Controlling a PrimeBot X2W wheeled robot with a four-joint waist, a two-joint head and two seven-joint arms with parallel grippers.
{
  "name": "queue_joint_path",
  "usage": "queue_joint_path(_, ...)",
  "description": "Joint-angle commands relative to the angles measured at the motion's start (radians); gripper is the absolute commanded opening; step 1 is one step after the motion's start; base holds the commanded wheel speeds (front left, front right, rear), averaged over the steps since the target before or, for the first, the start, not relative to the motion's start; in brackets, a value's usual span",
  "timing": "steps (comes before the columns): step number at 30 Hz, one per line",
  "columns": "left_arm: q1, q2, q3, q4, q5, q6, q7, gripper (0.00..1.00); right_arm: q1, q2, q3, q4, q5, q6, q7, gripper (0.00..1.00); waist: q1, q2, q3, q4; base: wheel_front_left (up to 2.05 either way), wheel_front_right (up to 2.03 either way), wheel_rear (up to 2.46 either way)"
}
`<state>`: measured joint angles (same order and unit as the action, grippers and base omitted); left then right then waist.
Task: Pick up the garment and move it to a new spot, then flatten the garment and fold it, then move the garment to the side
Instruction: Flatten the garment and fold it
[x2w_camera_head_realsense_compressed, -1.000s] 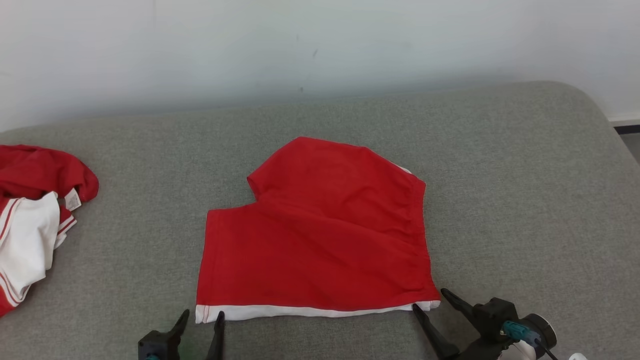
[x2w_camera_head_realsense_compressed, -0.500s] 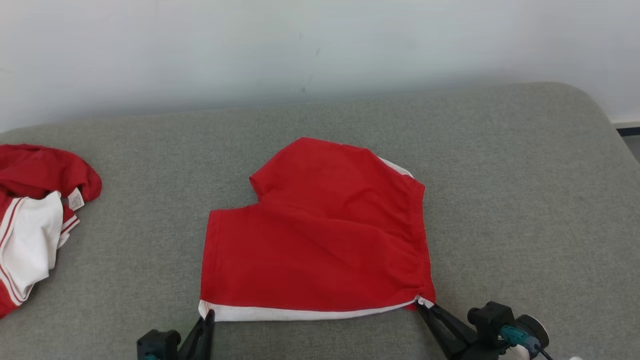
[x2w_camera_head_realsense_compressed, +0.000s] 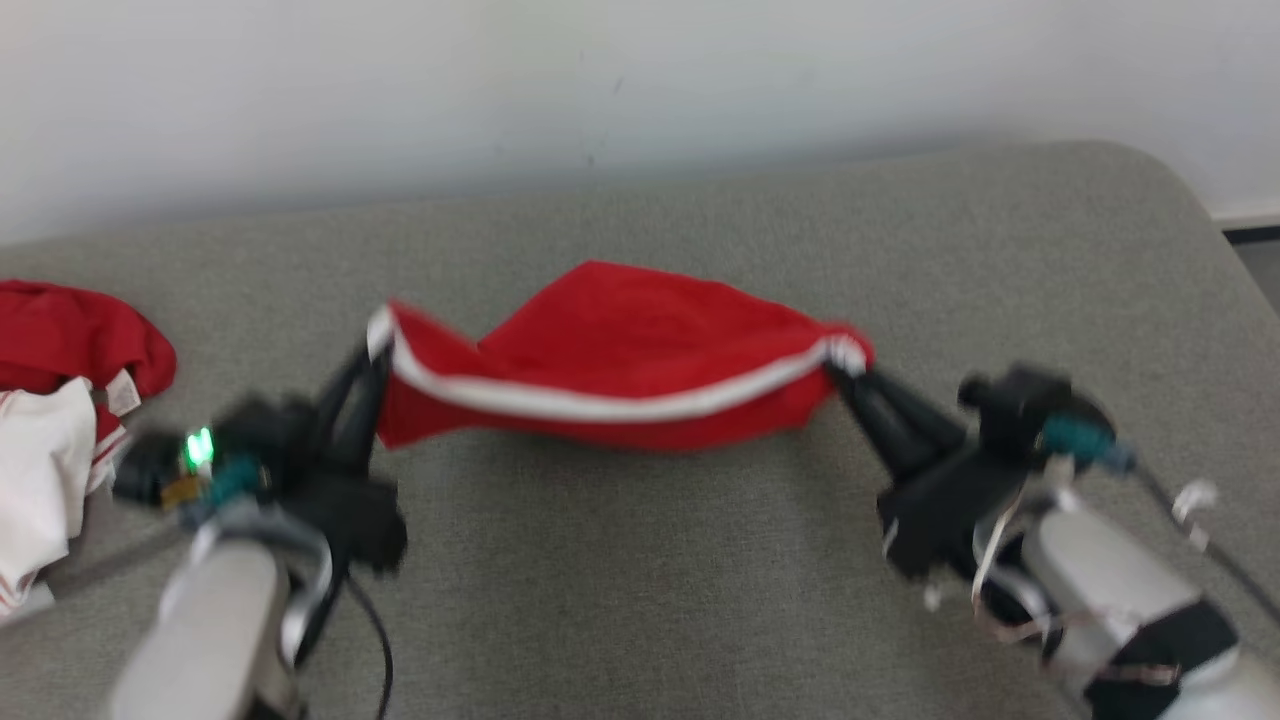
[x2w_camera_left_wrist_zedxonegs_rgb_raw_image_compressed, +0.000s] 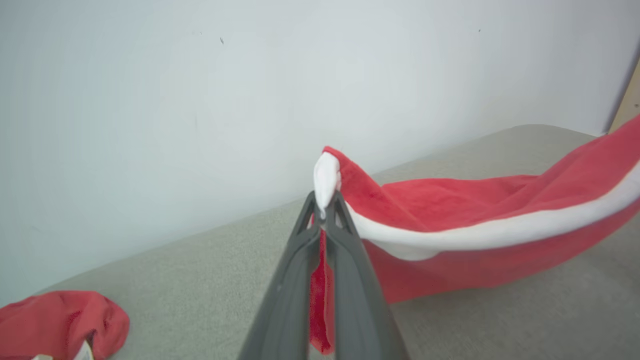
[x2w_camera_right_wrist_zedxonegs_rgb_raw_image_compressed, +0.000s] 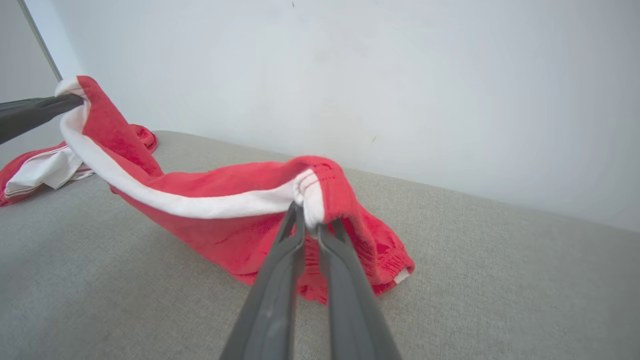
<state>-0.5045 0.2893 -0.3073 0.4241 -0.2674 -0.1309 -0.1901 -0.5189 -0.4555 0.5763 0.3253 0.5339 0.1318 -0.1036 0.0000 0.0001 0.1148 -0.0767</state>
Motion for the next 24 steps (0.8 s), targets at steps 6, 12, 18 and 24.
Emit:
queue_joint_path(6, -0.383, 0.109, -0.099, -0.013, -0.094, 0.002, 0.123, 0.00, -0.334, -0.003, -0.012, 0.024, 0.084, -0.002, 0.090, 0.00, 0.0000, -0.0001, 0.186, -0.031, 0.00, 0.00, 0.00)
queue_joint_path(12, -0.818, 0.156, -0.163, 0.077, -0.162, 0.002, 0.196, 0.00, -0.735, 0.004, 0.007, 0.124, 0.162, -0.002, 0.195, 0.00, 0.0000, -0.0001, 0.358, -0.035, 0.00, 0.00, 0.00)
queue_joint_path(18, -1.149, 0.146, -0.204, 0.212, -0.164, 0.002, 0.184, 0.00, -1.058, 0.041, 0.009, 0.245, 0.227, -0.002, 0.223, 0.00, 0.0000, -0.0001, 0.458, -0.036, 0.00, 0.00, 0.00)
queue_joint_path(24, -1.350, 0.135, -0.256, 0.326, -0.191, 0.002, 0.147, 0.00, -1.258, 0.034, 0.084, 0.334, 0.228, -0.002, 0.222, 0.00, 0.0000, -0.0001, 0.507, -0.019, 0.00, 0.00, 0.00)
